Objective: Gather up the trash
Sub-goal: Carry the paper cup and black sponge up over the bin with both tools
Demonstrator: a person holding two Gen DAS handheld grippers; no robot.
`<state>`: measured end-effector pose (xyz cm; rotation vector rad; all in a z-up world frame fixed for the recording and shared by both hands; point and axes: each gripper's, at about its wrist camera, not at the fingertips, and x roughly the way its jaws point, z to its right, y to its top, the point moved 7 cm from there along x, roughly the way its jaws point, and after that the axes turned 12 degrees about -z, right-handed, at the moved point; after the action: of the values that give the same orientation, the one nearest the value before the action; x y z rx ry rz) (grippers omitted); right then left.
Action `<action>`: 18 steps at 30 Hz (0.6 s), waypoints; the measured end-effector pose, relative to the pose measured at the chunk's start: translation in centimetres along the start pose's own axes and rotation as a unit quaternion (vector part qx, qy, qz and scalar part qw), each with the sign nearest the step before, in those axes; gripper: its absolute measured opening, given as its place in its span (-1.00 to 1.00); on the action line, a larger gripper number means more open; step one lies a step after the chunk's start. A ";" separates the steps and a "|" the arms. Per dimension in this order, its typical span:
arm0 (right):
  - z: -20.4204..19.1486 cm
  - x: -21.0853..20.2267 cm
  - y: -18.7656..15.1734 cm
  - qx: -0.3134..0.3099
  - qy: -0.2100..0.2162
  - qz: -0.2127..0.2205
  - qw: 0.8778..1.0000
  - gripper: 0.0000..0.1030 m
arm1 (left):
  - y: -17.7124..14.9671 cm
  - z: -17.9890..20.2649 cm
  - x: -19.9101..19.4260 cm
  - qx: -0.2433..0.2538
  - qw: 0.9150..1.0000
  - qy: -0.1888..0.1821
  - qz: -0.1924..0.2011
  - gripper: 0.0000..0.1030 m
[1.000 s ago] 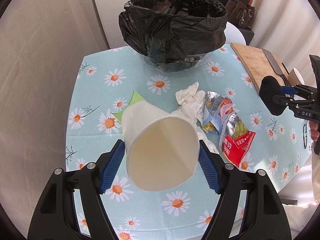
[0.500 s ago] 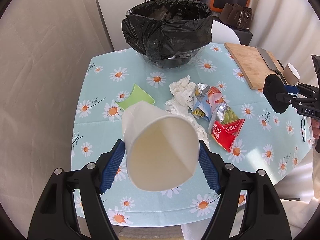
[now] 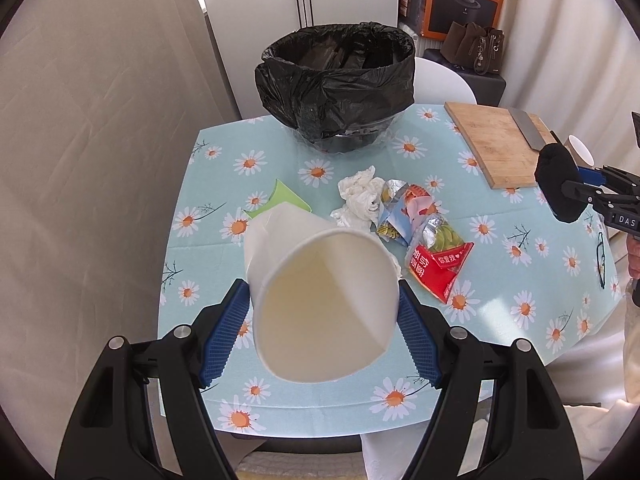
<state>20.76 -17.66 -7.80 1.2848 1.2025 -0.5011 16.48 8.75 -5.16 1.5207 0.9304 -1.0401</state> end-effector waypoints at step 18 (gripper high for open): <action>-0.4 -3.3 4.8 -0.004 0.016 0.053 0.998 -0.03 | 5.4 -0.8 -2.3 0.016 0.999 -0.011 0.030 0.42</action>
<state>23.42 -17.00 -2.65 1.3466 1.1553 -0.4007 20.92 8.49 -1.22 1.5505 0.8518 -1.0320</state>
